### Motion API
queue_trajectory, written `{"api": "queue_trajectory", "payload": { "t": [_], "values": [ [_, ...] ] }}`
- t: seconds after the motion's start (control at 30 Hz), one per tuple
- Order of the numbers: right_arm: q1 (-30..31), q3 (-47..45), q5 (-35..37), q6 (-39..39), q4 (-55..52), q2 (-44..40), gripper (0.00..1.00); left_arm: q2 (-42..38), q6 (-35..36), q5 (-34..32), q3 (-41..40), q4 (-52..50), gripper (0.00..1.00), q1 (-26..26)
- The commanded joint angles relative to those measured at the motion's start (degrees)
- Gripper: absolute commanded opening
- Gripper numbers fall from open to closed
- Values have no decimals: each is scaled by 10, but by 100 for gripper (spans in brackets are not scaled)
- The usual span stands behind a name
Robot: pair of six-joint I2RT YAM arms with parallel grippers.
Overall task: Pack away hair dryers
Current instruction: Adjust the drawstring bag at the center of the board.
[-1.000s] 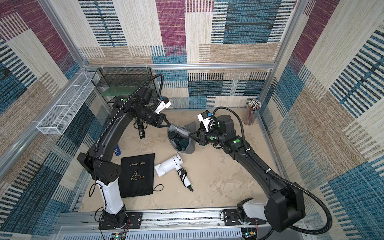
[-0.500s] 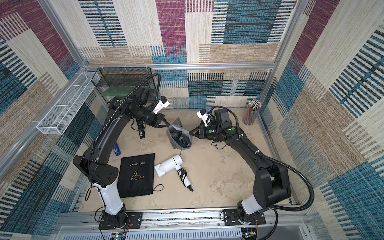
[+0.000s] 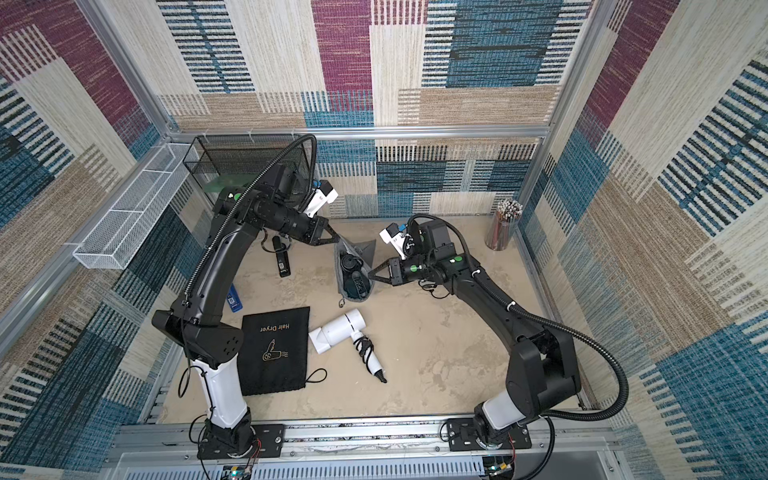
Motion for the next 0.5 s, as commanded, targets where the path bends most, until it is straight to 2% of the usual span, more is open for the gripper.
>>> {"api": "queue_trajectory", "payload": {
  "t": [0.0, 0.13, 0.43, 0.47],
  "values": [
    [13, -7, -11, 15, 2, -2, 0, 10, -22, -5, -3, 23, 0, 3],
    [22, -22, -22, 42, 40, -2, 0, 29, -24, -11, -16, 23, 0, 4],
    [9, -29, 11, 87, 91, 10, 0, 66, -25, 12, -10, 23, 0, 4],
    [7, -33, 18, 94, 99, 10, 0, 66, -25, 12, -16, 23, 3, 4]
  ]
}}
